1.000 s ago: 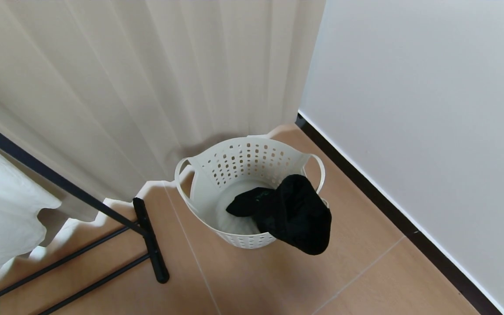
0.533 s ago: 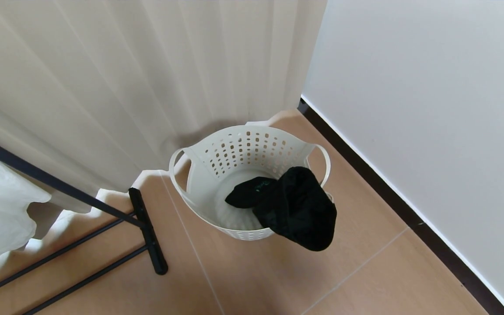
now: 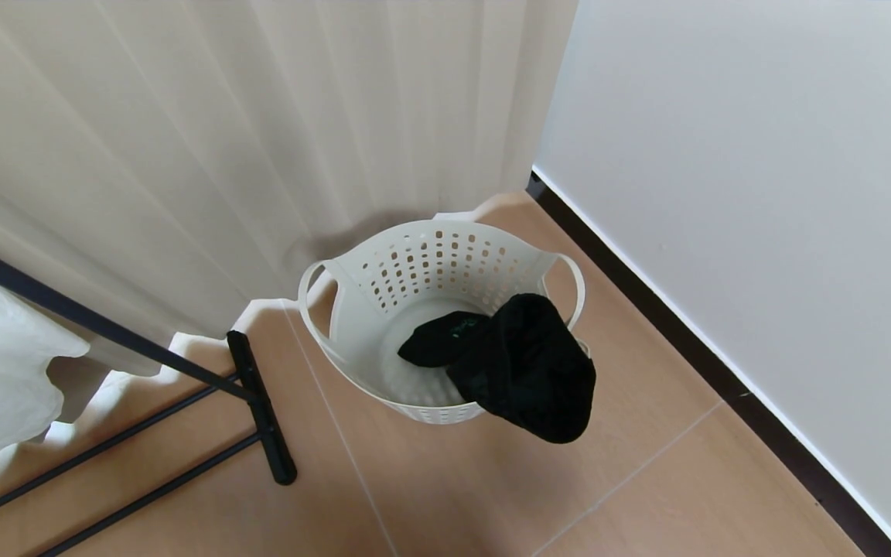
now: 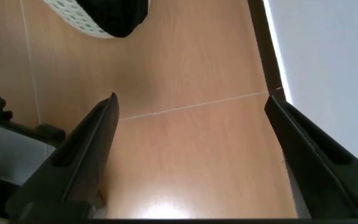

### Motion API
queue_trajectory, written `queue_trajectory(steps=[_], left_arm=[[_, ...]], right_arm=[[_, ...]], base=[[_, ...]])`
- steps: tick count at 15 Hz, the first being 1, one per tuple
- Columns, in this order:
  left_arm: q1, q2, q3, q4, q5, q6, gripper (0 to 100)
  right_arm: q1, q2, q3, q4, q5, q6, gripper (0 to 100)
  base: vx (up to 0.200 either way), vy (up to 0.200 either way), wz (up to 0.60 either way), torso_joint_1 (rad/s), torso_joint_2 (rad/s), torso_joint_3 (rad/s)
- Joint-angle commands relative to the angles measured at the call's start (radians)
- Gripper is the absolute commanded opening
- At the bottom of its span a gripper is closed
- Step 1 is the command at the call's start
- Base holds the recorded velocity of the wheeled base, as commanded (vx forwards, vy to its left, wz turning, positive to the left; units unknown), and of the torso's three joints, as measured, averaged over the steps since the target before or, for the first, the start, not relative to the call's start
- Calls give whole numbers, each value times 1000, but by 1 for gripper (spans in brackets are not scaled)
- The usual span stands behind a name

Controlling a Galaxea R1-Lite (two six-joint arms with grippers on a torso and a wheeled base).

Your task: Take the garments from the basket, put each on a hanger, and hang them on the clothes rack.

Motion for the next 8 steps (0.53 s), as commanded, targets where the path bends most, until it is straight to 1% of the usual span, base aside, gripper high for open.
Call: queue_trajectory(steps=[1, 2, 3, 4, 5, 6, 8], left_arm=[[0, 1, 0, 0, 0, 0, 100], [0, 1, 0, 0, 2, 0, 100], [0, 1, 0, -2, 2, 0, 100], [0, 1, 0, 0, 2, 0, 100], [2, 1, 0, 0, 2, -2, 100], [0, 1, 0, 0, 2, -2, 100], [0, 1, 0, 0, 2, -2, 100]], right_arm=[[157, 459, -263, -48, -66, -171, 100], [202, 516, -309, -48, -107, -201, 100], [286, 611, -387, -47, -179, -273, 100], [324, 700, -453, -45, -216, -339, 100], [340, 839, -544, -51, -242, -459, 100], [341, 911, -599, -51, -251, -523, 100], [346, 1040, -735, -53, -265, -698, 100]], base=[[0, 0, 0, 0, 0, 0], [0, 0, 0, 0, 0, 0], [0, 0, 0, 0, 0, 0], [0, 0, 0, 0, 0, 0], [0, 0, 0, 0, 0, 0], [0, 0, 0, 0, 0, 0], [0, 0, 0, 0, 0, 0]])
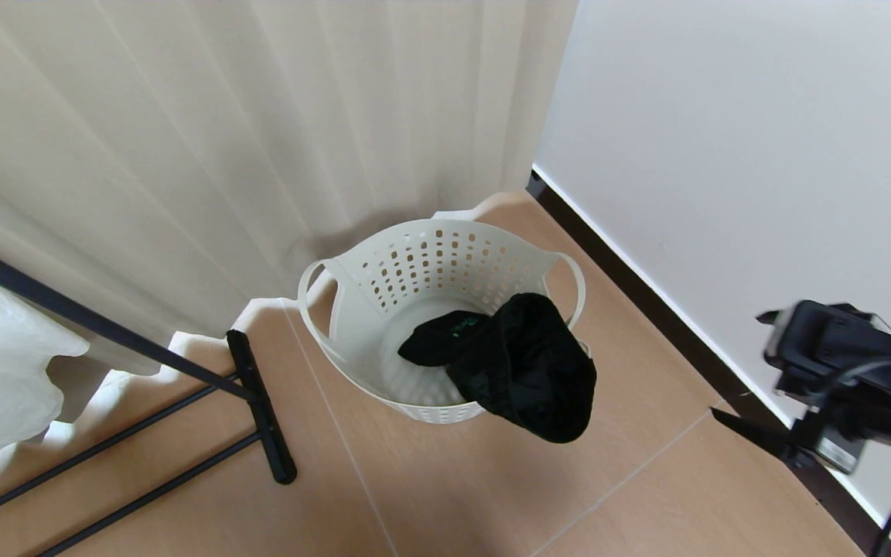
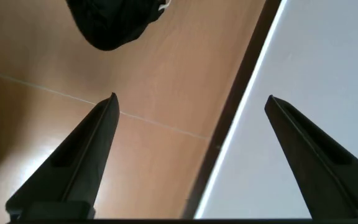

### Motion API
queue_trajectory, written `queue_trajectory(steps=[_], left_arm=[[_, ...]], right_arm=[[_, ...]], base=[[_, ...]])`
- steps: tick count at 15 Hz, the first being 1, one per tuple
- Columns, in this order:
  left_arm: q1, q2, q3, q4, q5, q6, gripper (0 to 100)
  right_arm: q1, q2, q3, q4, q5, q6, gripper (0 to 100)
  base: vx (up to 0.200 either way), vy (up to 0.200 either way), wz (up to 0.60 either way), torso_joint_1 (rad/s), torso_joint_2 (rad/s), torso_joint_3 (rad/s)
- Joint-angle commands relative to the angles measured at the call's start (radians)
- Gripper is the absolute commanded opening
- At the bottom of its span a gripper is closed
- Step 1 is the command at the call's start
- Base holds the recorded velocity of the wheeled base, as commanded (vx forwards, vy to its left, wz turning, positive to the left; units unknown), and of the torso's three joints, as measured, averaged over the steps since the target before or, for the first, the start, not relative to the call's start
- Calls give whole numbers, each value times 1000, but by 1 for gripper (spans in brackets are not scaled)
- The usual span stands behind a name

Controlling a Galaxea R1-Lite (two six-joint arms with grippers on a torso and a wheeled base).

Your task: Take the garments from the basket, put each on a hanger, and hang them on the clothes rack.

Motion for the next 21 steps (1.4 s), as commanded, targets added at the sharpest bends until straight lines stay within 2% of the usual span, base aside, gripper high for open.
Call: queue_trajectory(steps=[1, 3, 4, 6, 8, 12, 16, 21], left_arm=[[0, 1, 0, 0, 0, 0, 100], [0, 1, 0, 0, 0, -2, 100], [0, 1, 0, 0, 0, -3, 100], [0, 1, 0, 0, 0, -3, 100], [0, 1, 0, 0, 0, -5, 100], [1, 1, 0, 0, 0, -5, 100], [0, 1, 0, 0, 0, -5, 100], [0, 1, 0, 0, 0, -5, 100]], right_arm=[[43, 319, -234, -4, -39, -217, 100], [43, 426, -354, -4, -49, -271, 100], [46, 471, -400, -4, -69, -271, 100], [106, 578, -515, -27, -190, -265, 100], [135, 685, -604, -93, -231, -265, 100], [169, 810, -702, -119, -253, -263, 100], [163, 916, -782, -168, -285, -263, 100], [140, 992, -882, -169, -312, -255, 100]], base=[[0, 0, 0, 0, 0, 0], [0, 0, 0, 0, 0, 0], [0, 0, 0, 0, 0, 0], [0, 0, 0, 0, 0, 0], [0, 0, 0, 0, 0, 0], [0, 0, 0, 0, 0, 0], [0, 0, 0, 0, 0, 0], [0, 0, 0, 0, 0, 0]])
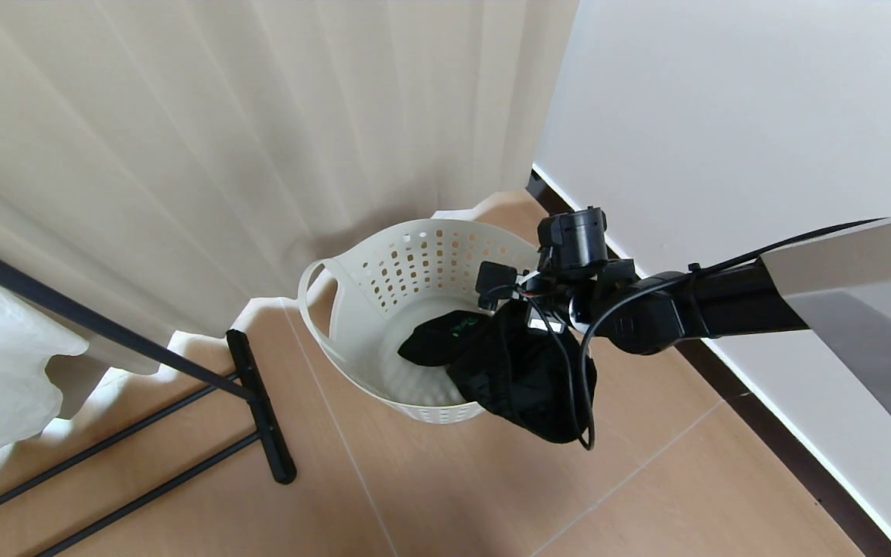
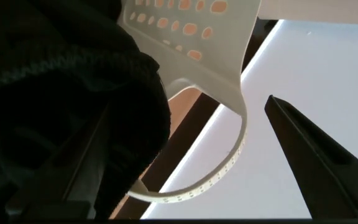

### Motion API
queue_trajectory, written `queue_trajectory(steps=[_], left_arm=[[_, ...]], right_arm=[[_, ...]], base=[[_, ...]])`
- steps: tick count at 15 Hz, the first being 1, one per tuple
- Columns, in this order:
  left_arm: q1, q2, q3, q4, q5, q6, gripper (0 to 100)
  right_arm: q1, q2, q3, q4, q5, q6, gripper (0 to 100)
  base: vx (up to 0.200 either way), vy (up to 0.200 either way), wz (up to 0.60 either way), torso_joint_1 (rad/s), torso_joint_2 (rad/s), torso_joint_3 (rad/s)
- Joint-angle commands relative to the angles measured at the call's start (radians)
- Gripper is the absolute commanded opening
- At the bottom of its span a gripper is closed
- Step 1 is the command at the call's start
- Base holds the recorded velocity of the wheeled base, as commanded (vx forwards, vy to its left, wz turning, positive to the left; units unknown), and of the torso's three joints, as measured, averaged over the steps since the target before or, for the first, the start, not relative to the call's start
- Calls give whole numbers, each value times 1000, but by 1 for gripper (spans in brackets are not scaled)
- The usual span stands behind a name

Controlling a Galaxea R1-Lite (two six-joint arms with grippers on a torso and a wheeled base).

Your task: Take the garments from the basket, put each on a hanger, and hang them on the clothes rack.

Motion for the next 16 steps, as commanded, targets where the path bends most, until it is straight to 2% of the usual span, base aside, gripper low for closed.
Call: queue_trajectory(steps=[1, 4, 5, 8, 10, 12, 14, 16], left_arm=[[2, 1, 0, 0, 0, 0, 100], [0, 1, 0, 0, 0, 0, 100], [0, 1, 0, 0, 0, 0, 100], [0, 1, 0, 0, 0, 0, 100], [2, 1, 0, 0, 0, 0, 100], [0, 1, 0, 0, 0, 0, 100], [0, 1, 0, 0, -1, 0, 100], [0, 1, 0, 0, -4, 2, 100]], right_arm=[[-11, 49, -50, 0, -2, 0, 100], [-25, 75, -96, 1, -7, 2, 100], [-25, 77, -99, 0, -7, 9, 0], [-23, 71, -97, 0, -10, 74, 0], [-17, 19, -82, 4, -38, 198, 0], [13, -104, 35, 7, -79, 367, 0], [52, -247, 168, 6, -84, 500, 0], [115, -460, 343, 10, -84, 690, 0]], base=[[0, 0, 0, 0, 0, 0], [0, 0, 0, 0, 0, 0], [0, 0, 0, 0, 0, 0], [0, 0, 0, 0, 0, 0], [0, 0, 0, 0, 0, 0], [0, 0, 0, 0, 0, 0], [0, 0, 0, 0, 0, 0], [0, 0, 0, 0, 0, 0]])
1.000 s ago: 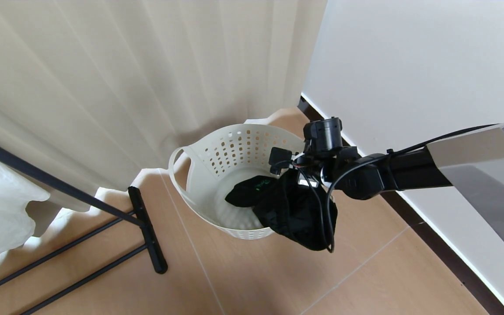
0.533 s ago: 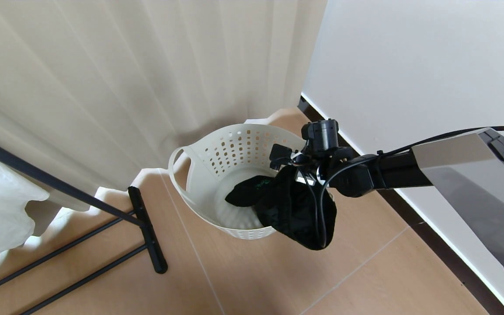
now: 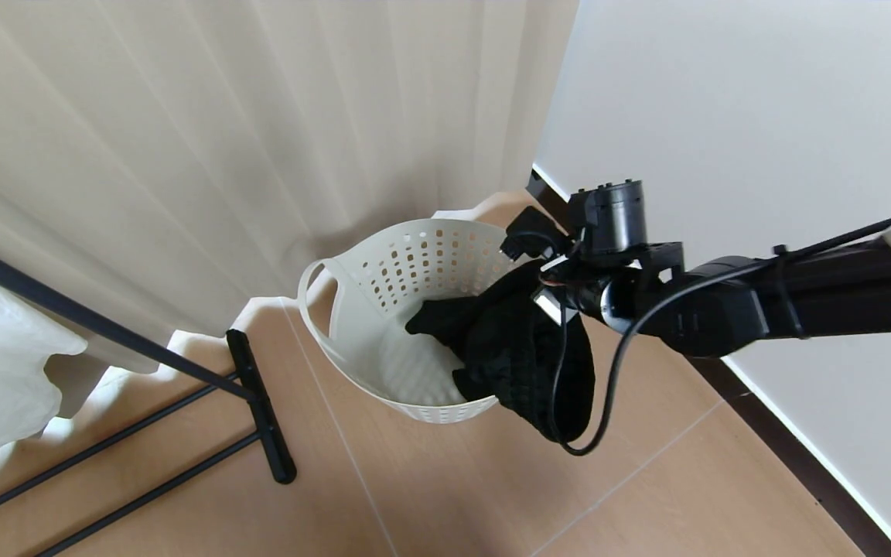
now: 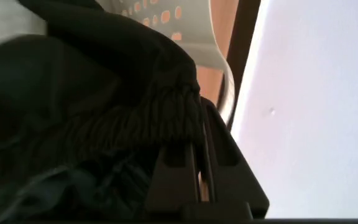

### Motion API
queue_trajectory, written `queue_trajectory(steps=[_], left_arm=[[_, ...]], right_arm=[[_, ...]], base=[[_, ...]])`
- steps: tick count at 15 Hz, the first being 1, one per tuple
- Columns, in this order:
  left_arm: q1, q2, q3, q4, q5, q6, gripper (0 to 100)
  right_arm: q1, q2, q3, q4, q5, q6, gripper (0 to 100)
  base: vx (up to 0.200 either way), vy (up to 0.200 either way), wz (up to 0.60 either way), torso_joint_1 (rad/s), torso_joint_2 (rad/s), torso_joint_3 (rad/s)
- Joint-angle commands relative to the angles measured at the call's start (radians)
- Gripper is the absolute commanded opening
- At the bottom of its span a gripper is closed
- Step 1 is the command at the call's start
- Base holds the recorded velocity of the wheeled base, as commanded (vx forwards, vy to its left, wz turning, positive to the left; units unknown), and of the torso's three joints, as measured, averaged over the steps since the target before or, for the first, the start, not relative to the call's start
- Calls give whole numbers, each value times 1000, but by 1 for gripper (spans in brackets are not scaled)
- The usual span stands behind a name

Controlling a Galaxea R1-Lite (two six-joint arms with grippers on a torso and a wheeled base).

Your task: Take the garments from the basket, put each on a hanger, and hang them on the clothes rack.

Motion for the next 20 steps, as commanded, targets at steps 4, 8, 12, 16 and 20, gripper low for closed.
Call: queue_trajectory(steps=[4, 8, 12, 16, 20], left_arm=[[1, 1, 0, 0, 0, 2, 100], [0, 1, 0, 0, 1, 2, 100], [0, 1, 0, 0, 3, 0, 100], [0, 1, 0, 0, 3, -1, 100], [0, 1, 0, 0, 4, -1, 100]], right_arm=[[161, -593, 387, -5, 24, 314, 0], [187, -687, 517, -6, 111, 403, 0], [187, -685, 534, -8, 120, 406, 0], [187, -693, 554, -8, 119, 408, 0], [184, -691, 583, -56, 120, 408, 0]], base=[[0, 0, 0, 0, 0, 0], [0, 0, 0, 2, 1, 52], [0, 0, 0, 1, 2, 183], [0, 0, 0, 0, 4, 205], [0, 0, 0, -1, 4, 209]])
